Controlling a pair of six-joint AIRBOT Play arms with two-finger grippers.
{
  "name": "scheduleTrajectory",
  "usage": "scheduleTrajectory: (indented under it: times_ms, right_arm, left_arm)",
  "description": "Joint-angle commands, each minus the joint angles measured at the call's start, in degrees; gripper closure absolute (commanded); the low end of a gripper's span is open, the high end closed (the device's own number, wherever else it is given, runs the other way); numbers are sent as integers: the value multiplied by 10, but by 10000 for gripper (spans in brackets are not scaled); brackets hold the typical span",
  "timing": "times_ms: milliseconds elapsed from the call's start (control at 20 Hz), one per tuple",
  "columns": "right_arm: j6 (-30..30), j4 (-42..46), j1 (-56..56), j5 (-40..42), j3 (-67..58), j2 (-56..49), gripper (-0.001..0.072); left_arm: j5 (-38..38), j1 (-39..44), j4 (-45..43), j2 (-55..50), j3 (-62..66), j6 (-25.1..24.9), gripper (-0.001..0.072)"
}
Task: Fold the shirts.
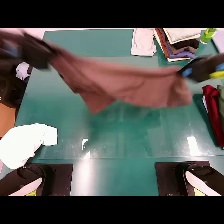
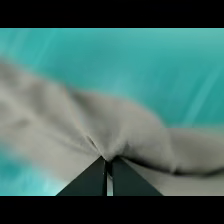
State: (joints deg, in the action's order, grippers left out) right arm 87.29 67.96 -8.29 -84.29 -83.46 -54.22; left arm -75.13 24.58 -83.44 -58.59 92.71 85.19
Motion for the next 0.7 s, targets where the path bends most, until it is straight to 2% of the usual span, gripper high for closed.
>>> scheduleTrajectory:
  times_ms: [0, 100, 250, 450, 500, 550, 600, 650]
  right_arm:
    - [1, -2, -68, 88, 176, -24, 691]
    - [1, -3, -96, 158, 264, -40, 691]
    - [1, -4, -117, 202, 326, -77, 690]
    - [1, -5, -122, 202, 333, -100, 689]
    - [1, -4, -122, 198, 327, -100, 689]
    - [1, -4, -122, 189, 316, -100, 685]
    - [0, -4, -122, 176, 299, -100, 654]
    - [0, -4, -122, 162, 279, -100, 465]
  left_arm:
    - [4, 0, 16, -41, -174, 0, 678]
    - [71, 0, 13, -50, -281, -1, 678]
    - [154, 0, 10, -54, -394, -1, 678]
    - [140, 0, 10, -54, -431, -1, 676]
    - [135, -2, 10, -53, -428, -1, 606]
    - [130, -2, 6, -52, -421, -1, 291]
    - [120, -2, -3, -52, -405, 8, 147]
    - [102, -2, -14, -52, -379, 9, 160]
